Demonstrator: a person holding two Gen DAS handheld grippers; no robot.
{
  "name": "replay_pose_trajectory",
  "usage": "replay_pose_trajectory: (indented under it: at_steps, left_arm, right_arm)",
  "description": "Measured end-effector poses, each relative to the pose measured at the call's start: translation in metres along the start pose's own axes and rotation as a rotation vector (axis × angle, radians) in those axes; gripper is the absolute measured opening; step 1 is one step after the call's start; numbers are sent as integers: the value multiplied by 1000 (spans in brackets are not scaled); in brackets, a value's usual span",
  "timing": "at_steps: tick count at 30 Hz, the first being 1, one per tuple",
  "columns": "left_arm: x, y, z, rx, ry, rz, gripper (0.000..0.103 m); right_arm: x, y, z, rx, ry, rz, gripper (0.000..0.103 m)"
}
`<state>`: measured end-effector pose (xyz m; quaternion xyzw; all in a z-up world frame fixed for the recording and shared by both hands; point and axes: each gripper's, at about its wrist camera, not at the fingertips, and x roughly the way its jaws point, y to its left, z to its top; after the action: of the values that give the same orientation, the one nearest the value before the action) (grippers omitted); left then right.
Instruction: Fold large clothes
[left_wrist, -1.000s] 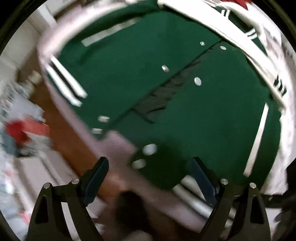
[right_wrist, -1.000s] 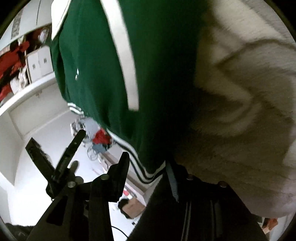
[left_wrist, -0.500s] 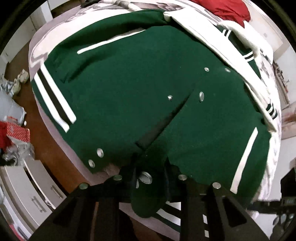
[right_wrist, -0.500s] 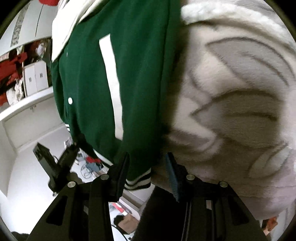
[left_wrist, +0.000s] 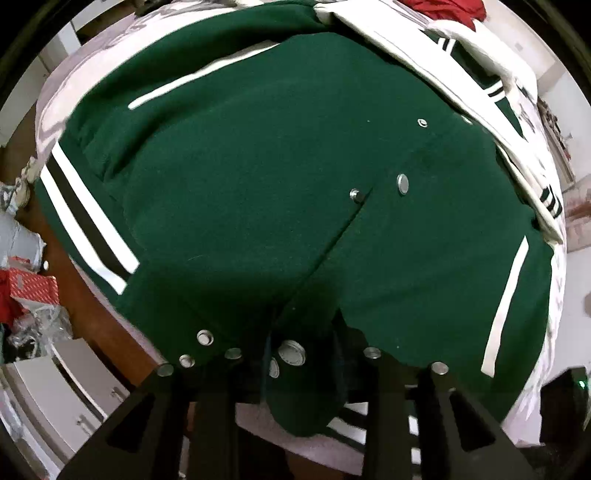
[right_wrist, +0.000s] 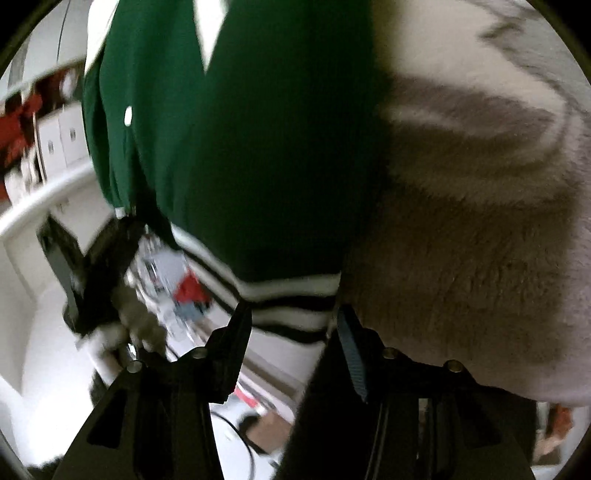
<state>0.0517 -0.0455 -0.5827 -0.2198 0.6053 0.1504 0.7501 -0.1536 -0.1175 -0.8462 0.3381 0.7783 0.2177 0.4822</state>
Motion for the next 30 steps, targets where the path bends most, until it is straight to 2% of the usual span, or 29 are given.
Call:
replay_pose_trajectory:
  at_steps: [1, 2, 3, 4, 6, 7, 9, 10, 11, 15, 20, 22, 25, 30]
  left_arm:
    - [-5, -1, -1, 10, 0, 11, 35]
    - [-12, -3, -4, 22, -8, 31, 36]
    - [-19, -5, -4, 31, -19, 44, 40]
    - [-30, -10, -6, 49, -43, 81, 46]
    - [-45, -16, -8, 95, -73, 141, 84]
    - [-56, -25, -11, 135, -96, 180, 87]
    - [-72, -41, -16, 205, -135, 245, 87]
    - [-78, -55, -19, 246, -149, 276, 87]
    - [-83, -69, -24, 284, -160, 303, 88]
    - [-80, -142, -61, 463, -164, 375, 88]
    - [-50, -238, -134, 712, -181, 454, 88]
    - [-29, -261, -158, 796, -172, 526, 88]
    - [2, -274, -176, 864, -166, 658, 88]
    - [32, -284, -182, 952, -273, 868, 90]
  right_arm:
    - [-4, -12, 6, 9, -16, -1, 45]
    - [0, -16, 7, 16, -22, -39, 32]
    - [9, -22, 10, 29, 4, -83, 28]
    - [12, -25, 10, 42, 22, -78, 28]
    - [5, -18, 10, 11, 47, -89, 28]
    - [0, -13, 10, -6, 54, -93, 29]
    - [-24, -15, 9, -13, 38, -86, 35]
    - [-36, -16, 8, -10, 21, -86, 44]
    - [-55, -18, 9, -3, -9, -90, 48]
    - [-112, -36, 18, 54, -118, -147, 49]
    - [-178, -65, 32, 71, -251, -274, 50]
    - [-200, -72, 38, 80, -286, -309, 50]
    - [-237, -98, 60, 91, -318, -323, 50]
    - [-266, -103, 73, 81, -359, -342, 50]
